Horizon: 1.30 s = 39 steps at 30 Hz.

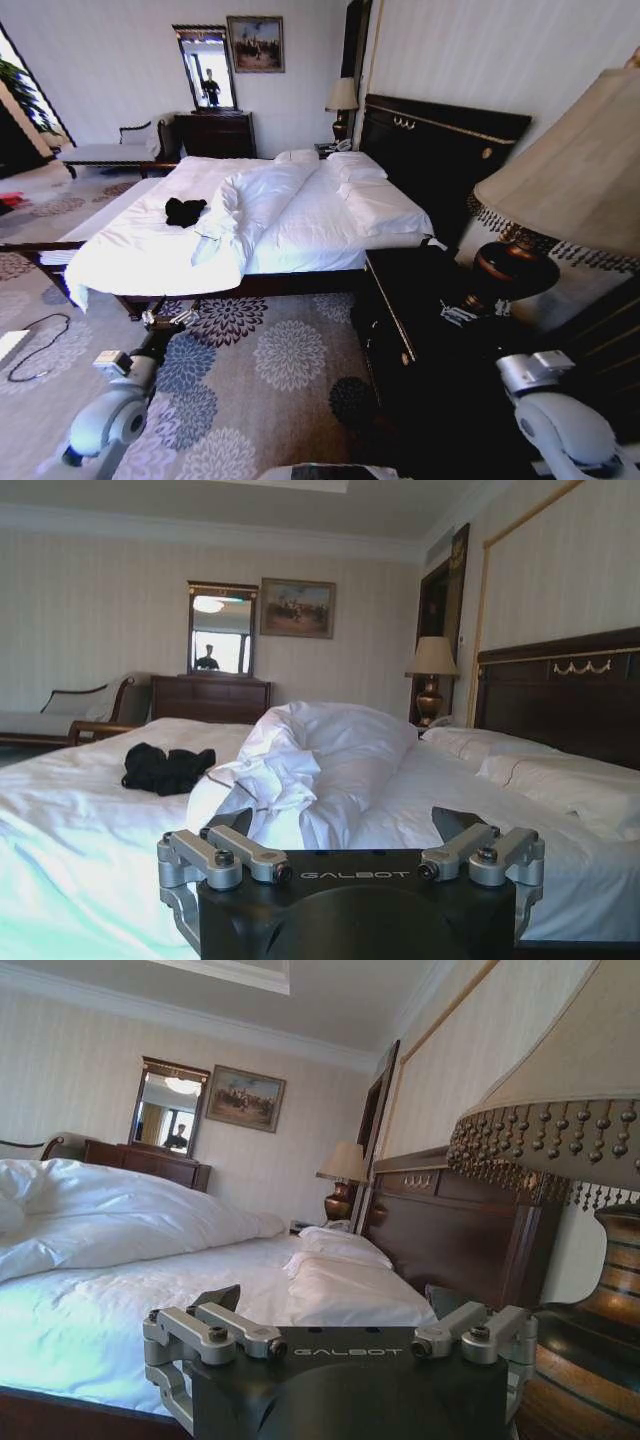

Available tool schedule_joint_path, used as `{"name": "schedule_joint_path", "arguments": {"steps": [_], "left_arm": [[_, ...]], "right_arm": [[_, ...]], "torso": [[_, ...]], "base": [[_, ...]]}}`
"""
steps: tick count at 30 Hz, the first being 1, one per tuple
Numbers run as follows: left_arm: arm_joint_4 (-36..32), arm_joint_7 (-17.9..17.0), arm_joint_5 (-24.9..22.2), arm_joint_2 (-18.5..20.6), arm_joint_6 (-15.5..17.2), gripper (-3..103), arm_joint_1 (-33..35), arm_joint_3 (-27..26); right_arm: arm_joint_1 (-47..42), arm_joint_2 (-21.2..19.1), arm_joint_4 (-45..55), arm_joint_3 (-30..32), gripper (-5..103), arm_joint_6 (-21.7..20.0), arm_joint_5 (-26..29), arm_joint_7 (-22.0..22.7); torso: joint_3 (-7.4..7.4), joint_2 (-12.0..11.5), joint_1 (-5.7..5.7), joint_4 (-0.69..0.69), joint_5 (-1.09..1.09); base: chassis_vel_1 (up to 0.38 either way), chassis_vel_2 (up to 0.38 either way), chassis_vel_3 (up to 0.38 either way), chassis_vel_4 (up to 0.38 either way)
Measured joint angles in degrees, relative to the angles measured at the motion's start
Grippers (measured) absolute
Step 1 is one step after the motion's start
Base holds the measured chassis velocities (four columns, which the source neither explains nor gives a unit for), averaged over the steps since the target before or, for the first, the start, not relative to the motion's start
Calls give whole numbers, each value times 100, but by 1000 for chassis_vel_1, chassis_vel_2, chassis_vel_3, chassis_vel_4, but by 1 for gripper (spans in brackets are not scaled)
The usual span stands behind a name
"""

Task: Fold the clothes on the bed.

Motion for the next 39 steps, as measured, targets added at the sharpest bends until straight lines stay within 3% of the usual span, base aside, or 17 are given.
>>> {"name": "schedule_joint_path", "arguments": {"steps": [39], "left_arm": [[44, -119, 192, -34, 90, 100, -63, 177]], "right_arm": [[-83, 188, -84, -120, 100, 94, -54, -33]], "torso": [[0, 0, 1, 0, -1]], "base": [[-71, 65, 69, -68]]}}
